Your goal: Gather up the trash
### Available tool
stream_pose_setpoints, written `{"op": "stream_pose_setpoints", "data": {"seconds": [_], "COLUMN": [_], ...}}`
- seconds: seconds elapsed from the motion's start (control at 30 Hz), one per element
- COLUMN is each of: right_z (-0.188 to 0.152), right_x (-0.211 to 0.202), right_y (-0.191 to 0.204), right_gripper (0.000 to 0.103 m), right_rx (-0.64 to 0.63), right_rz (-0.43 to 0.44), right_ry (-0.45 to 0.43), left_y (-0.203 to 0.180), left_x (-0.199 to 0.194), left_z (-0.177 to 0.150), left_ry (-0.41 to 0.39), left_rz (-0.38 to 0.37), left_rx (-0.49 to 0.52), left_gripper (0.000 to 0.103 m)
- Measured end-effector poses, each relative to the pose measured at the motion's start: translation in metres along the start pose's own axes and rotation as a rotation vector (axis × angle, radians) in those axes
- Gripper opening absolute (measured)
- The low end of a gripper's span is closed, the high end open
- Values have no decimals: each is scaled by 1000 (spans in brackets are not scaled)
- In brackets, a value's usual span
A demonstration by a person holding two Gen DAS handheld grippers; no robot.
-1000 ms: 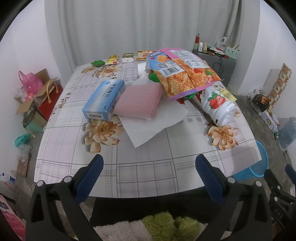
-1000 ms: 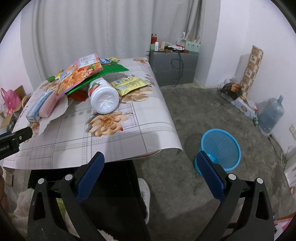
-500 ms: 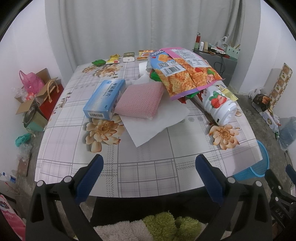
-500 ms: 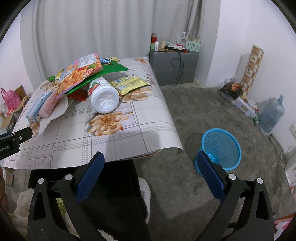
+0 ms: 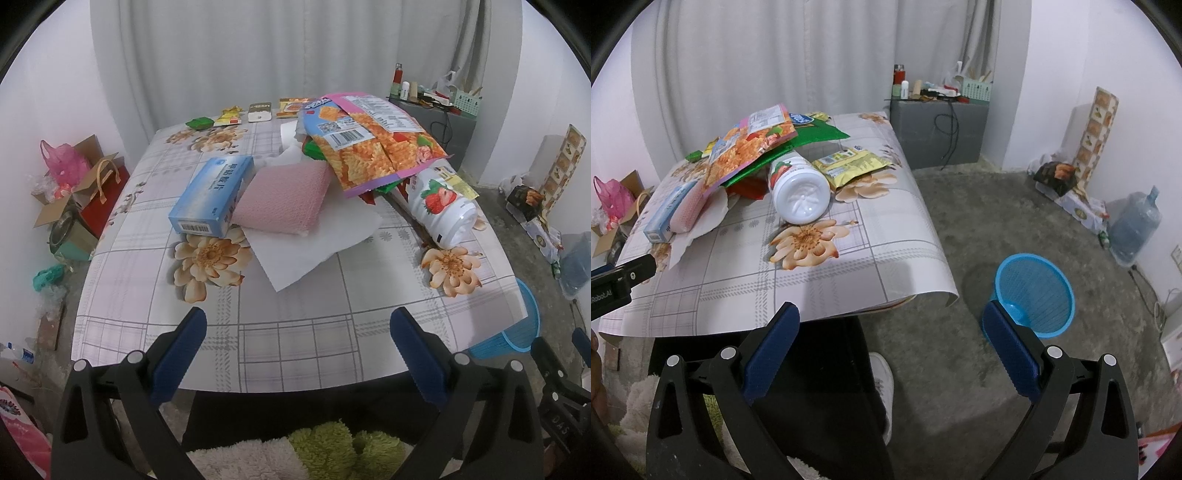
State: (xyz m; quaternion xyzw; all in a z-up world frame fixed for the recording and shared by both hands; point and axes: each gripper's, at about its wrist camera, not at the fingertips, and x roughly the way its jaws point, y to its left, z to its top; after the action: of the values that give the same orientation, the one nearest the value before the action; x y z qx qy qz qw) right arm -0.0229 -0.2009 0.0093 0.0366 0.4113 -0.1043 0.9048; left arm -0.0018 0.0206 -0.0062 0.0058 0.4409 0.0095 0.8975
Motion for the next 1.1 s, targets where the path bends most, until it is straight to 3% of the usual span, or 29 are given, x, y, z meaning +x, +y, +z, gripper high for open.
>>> {"op": "stream_pose_setpoints", "data": {"seconds": [0.63, 0.87, 1.0, 1.1], "right_z": [7, 38, 55, 66], "right_x": [6, -8, -20, -16], "right_y": [-1, 3, 10, 21], "right_gripper": [95, 95, 95, 95], "right_rx": [11, 11, -9, -51], "right_rz": [8, 39, 51, 61], "right_ry": [7, -96, -198, -215], "left_y": [6, 26, 54, 79], "left_x": [3, 7, 8, 15], "left_z": [8, 37, 52, 63], "left_ry": [-32, -45, -83, -92], "left_rz": [-2, -33, -73, -106], "left_rx": [3, -36, -84, -127], "left_gripper": [97, 97, 97, 97]}}
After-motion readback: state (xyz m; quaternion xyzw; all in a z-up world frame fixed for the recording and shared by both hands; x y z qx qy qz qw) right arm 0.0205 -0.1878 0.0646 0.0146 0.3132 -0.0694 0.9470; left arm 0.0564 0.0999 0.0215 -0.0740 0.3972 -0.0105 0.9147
